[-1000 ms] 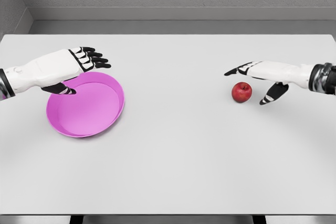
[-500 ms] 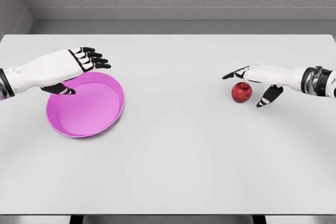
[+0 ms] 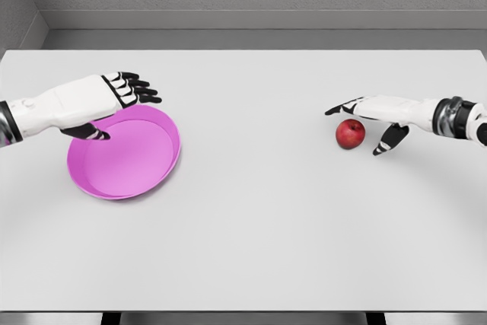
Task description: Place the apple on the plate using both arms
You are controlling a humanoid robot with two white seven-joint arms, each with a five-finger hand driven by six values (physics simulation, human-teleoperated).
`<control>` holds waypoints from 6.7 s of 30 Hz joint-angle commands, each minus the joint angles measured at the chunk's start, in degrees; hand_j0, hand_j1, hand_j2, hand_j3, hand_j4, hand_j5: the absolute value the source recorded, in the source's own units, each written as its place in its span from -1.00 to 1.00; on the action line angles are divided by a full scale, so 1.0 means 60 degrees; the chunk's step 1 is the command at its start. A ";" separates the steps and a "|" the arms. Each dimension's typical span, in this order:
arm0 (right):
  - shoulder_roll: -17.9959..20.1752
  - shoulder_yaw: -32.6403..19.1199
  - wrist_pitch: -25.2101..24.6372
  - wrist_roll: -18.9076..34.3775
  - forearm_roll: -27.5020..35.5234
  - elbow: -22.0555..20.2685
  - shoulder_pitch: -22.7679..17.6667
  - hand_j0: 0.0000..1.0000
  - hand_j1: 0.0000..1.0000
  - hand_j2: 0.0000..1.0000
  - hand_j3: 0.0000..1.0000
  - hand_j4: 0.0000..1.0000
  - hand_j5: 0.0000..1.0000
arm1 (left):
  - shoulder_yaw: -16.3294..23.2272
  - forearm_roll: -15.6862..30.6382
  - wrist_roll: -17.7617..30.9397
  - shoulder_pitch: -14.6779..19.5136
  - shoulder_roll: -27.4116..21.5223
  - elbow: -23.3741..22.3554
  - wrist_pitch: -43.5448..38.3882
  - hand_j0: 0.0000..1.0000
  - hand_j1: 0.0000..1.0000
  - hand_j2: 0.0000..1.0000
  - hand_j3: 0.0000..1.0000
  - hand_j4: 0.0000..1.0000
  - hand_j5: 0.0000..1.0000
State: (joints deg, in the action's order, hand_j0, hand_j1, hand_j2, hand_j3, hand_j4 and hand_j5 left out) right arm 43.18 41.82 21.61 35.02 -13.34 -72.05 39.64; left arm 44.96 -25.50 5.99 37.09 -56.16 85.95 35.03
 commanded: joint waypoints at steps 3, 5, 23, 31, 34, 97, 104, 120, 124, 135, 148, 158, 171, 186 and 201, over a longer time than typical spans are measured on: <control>-0.0092 -0.0012 -0.0014 -0.0003 -0.0033 0.0070 0.0000 1.00 1.00 1.00 1.00 1.00 1.00 | -0.0008 0.0061 0.0012 0.0000 0.0000 0.0000 -0.0005 1.00 1.00 1.00 1.00 1.00 1.00; -0.0092 0.0003 -0.0028 -0.0003 -0.0048 0.0070 0.0000 1.00 1.00 1.00 1.00 1.00 1.00 | -0.0008 0.0061 0.0012 0.0000 0.0000 0.0000 -0.0005 1.00 1.00 1.00 1.00 1.00 1.00; -0.0238 -0.0012 0.0045 -0.0003 -0.0033 0.0216 0.0044 0.37 0.37 0.37 0.37 0.37 0.37 | -0.0008 0.0061 0.0012 0.0000 0.0000 0.0000 -0.0005 1.00 1.00 1.00 1.00 1.00 1.00; -0.0238 -0.0027 0.0382 -0.0003 -0.0004 0.0201 0.0029 -0.01 -0.01 -0.01 -0.01 -0.01 -0.01 | -0.0008 0.0061 0.0012 0.0000 0.0000 0.0000 -0.0005 1.00 1.00 1.00 1.00 1.00 1.00; -0.0238 -0.0041 0.0777 -0.0003 0.0143 0.0201 0.0000 -0.02 -0.02 -0.02 -0.02 -0.02 -0.02 | -0.0008 0.0061 0.0012 0.0000 -0.0015 0.0000 -0.0005 1.00 1.00 1.00 1.00 1.00 1.00; -0.0546 -0.2458 0.2231 -0.0003 0.1256 0.1461 -0.0161 1.00 1.00 1.00 1.00 1.00 1.00 | 0.3068 0.0310 0.3015 0.2988 0.4966 -0.1391 -0.0005 1.00 1.00 1.00 1.00 1.00 1.00; -0.0546 -0.2444 0.2231 -0.0003 0.1241 0.1461 -0.0146 1.00 1.00 1.00 1.00 1.00 1.00 | 0.3068 0.0310 0.3015 0.3061 0.5258 -0.1552 -0.0005 1.00 1.00 1.00 1.00 1.00 1.00; -0.0560 -0.2444 0.2231 -0.0003 0.1241 0.1461 -0.0161 1.00 1.00 1.00 1.00 1.00 1.00 | 0.3346 0.0046 0.3015 0.3091 0.5932 -0.2710 -0.0005 0.90 0.90 0.90 0.90 0.90 0.90; -0.0546 -0.2444 0.2231 -0.0003 0.1241 0.1461 -0.0161 1.00 1.00 1.00 1.00 1.00 1.00 | 0.3346 0.0046 0.3015 0.3091 0.6005 -0.2724 -0.0005 0.85 0.85 0.85 0.85 0.85 0.85; -0.0546 -0.2429 0.2231 -0.0003 0.1241 0.1461 -0.0161 1.00 1.00 1.00 1.00 1.00 1.00 | 0.3419 0.0017 0.3030 0.3076 0.5976 -0.2753 -0.0005 0.66 0.66 0.66 0.66 0.66 0.66; -0.0546 -0.2429 0.2231 -0.0003 0.1241 0.1461 -0.0161 1.00 1.00 1.00 1.00 1.00 1.00 | 0.3624 0.0017 0.3030 0.3091 0.6005 -0.3017 -0.0005 0.66 0.66 0.66 0.66 0.66 0.66; -0.0546 -0.2429 0.2231 -0.0003 0.1241 0.1476 -0.0161 1.00 1.00 1.00 1.00 1.00 1.00 | 0.3654 0.0017 0.3030 0.3091 0.6093 -0.3003 -0.0005 0.65 0.65 0.65 0.65 0.65 0.65; -0.0546 -0.2429 0.2231 -0.0003 0.1241 0.1476 -0.0176 1.00 1.00 1.00 1.00 1.00 1.00 | 0.3756 0.0017 0.3162 0.3076 0.6064 -0.3017 -0.0005 0.08 0.08 0.08 0.08 0.08 0.08; -0.0561 -0.2444 0.2231 -0.0003 0.1241 0.1461 -0.0190 1.00 1.00 1.00 1.00 1.00 1.00 | 0.3346 0.2330 0.3059 0.3311 0.3033 -0.0703 -0.0005 -0.15 -0.15 -0.15 -0.15 -0.15 -0.15; -0.0575 -0.2444 0.2231 -0.0003 0.1241 0.1461 -0.0205 1.00 1.00 1.00 1.00 1.00 1.00 | 0.2921 0.2932 0.3074 0.2974 0.0791 -0.1831 -0.0005 0.17 0.17 0.17 0.17 0.17 0.17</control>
State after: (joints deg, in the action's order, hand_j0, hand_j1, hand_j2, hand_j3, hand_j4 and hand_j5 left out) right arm 39.63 27.20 35.16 35.02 -6.32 -63.25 38.41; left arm 62.66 -8.47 24.55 54.84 -51.16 75.71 35.17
